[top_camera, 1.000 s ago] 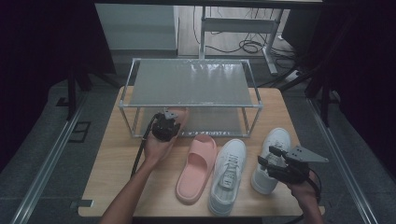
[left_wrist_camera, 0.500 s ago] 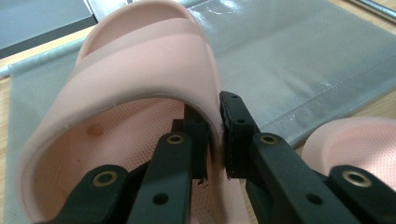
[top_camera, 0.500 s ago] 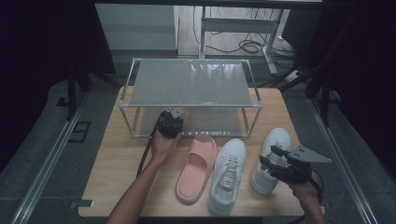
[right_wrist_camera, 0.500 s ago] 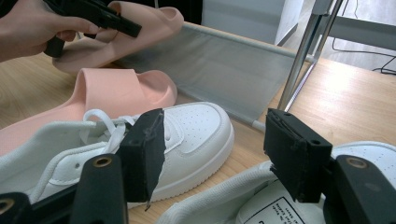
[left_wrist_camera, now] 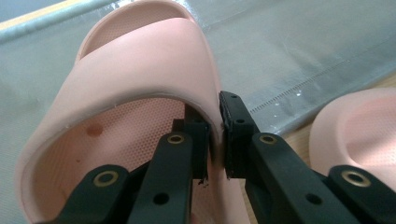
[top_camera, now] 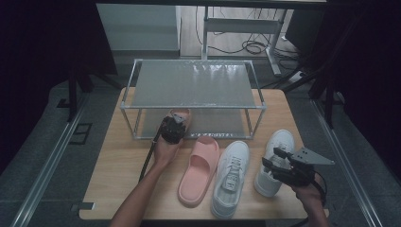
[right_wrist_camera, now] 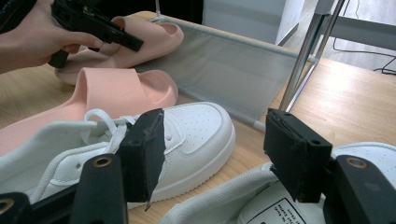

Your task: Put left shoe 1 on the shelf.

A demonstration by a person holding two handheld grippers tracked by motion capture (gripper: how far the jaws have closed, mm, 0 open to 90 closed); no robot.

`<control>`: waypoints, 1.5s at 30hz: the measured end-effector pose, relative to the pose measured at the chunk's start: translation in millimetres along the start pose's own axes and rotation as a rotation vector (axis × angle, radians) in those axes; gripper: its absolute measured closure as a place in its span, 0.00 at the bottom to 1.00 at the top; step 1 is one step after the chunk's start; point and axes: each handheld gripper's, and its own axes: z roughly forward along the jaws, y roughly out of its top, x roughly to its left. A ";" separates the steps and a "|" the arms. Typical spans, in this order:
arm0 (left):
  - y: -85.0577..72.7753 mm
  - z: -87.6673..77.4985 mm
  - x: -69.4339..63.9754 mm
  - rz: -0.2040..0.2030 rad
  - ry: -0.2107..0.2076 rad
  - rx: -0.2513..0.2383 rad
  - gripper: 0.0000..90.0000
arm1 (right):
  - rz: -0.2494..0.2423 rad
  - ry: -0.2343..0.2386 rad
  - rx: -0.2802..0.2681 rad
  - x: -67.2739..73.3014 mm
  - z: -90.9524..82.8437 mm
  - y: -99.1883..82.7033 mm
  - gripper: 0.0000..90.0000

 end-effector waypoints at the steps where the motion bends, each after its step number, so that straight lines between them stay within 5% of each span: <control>1: 0.2 1.5 -0.1 -0.007 0.002 0.002 0.92 | 0.001 -0.001 0.000 -0.2 -0.1 -0.2 0.43; 7: 2.4 8.4 -1.6 -0.031 0.030 0.010 0.91 | 0.000 0.000 -0.001 0.4 -0.7 -0.1 0.43; 9: 4.2 6.5 -1.1 -0.009 0.033 0.007 0.76 | 0.000 -0.001 0.000 0.3 -0.8 -0.1 0.43; 13: 5.4 -4.2 -1.1 -0.034 0.009 0.008 0.61 | 0.001 -0.001 0.001 0.1 -1.2 -0.1 0.43; 20: -6.0 -27.6 -1.1 -0.038 -0.067 0.000 0.55 | -0.006 0.004 0.002 2.6 0.5 0.3 0.43; 34: -39.7 -70.8 6.7 -0.010 -0.131 -0.023 0.90 | -0.007 0.005 0.009 3.7 1.8 0.0 0.43; 45: -66.4 -97.3 9.4 -0.007 -0.162 -0.051 0.99 | -0.004 0.004 0.008 3.7 1.9 -0.4 0.43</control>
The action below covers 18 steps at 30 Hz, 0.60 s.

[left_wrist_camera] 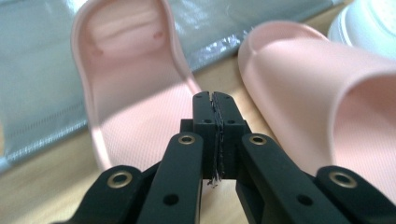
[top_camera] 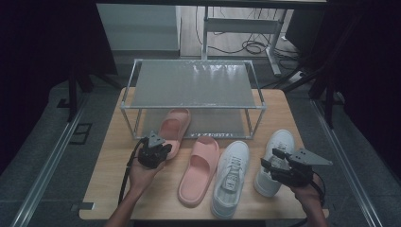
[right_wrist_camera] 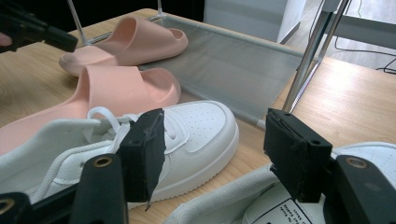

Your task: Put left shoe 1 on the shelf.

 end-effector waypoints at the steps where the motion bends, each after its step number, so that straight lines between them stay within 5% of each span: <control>1: -2.8 -2.2 0.6 -0.001 -0.001 0.005 1.00 | 0.000 0.000 0.000 0.2 -0.1 0.1 0.43; 10: -35.5 -16.1 3.4 -0.007 -0.019 0.016 1.00 | 0.000 0.000 -0.003 -0.1 -1.2 0.8 0.43; 18: -46.6 -15.1 4.6 -0.029 -0.033 0.040 1.00 | -0.001 0.003 -0.001 0.5 -0.7 0.5 0.43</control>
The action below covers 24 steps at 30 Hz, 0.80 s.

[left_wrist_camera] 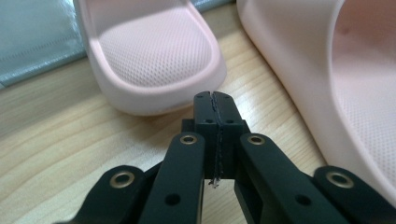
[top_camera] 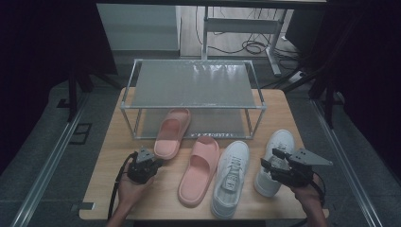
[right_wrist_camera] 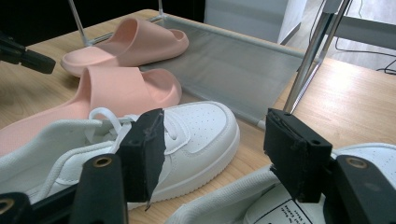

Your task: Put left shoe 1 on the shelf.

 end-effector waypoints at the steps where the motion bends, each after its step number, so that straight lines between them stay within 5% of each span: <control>1: -0.5 0.6 0.1 -0.002 -0.002 -0.001 1.00 | 0.000 0.000 0.000 0.0 0.0 -0.1 0.43; 11: 1.2 4.1 7.7 -0.021 0.002 0.002 1.00 | 0.007 0.003 -0.003 -0.4 0.3 -0.2 0.43; 24: 11.4 15.3 6.4 0.008 0.007 0.031 1.00 | 0.008 0.002 -0.007 -0.7 -0.6 0.3 0.43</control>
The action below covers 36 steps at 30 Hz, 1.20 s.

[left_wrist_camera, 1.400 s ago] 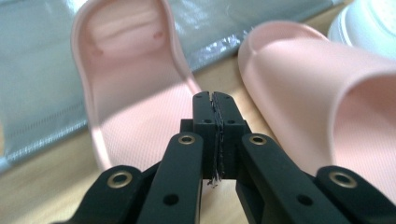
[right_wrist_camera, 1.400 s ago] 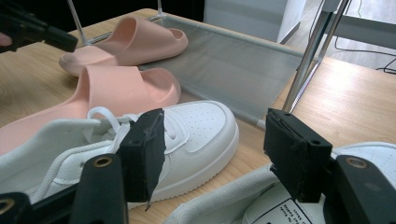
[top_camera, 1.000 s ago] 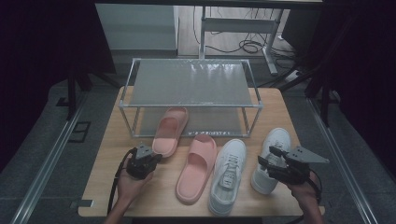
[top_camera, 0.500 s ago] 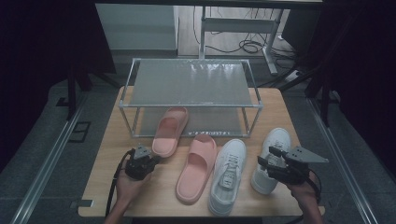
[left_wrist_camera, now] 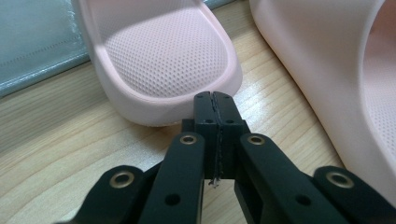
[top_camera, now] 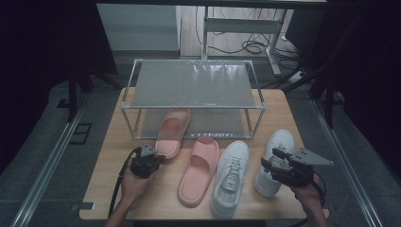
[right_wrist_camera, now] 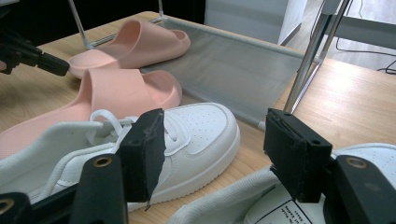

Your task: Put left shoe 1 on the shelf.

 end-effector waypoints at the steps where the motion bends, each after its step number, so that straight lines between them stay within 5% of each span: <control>1: 0.1 0.0 -0.5 0.001 -0.002 0.000 1.00 | 0.000 0.001 0.001 0.3 0.0 0.1 0.43; 36: 23.4 31.2 -1.4 0.001 0.007 0.022 1.00 | -0.006 0.001 0.005 0.4 1.6 -0.4 0.43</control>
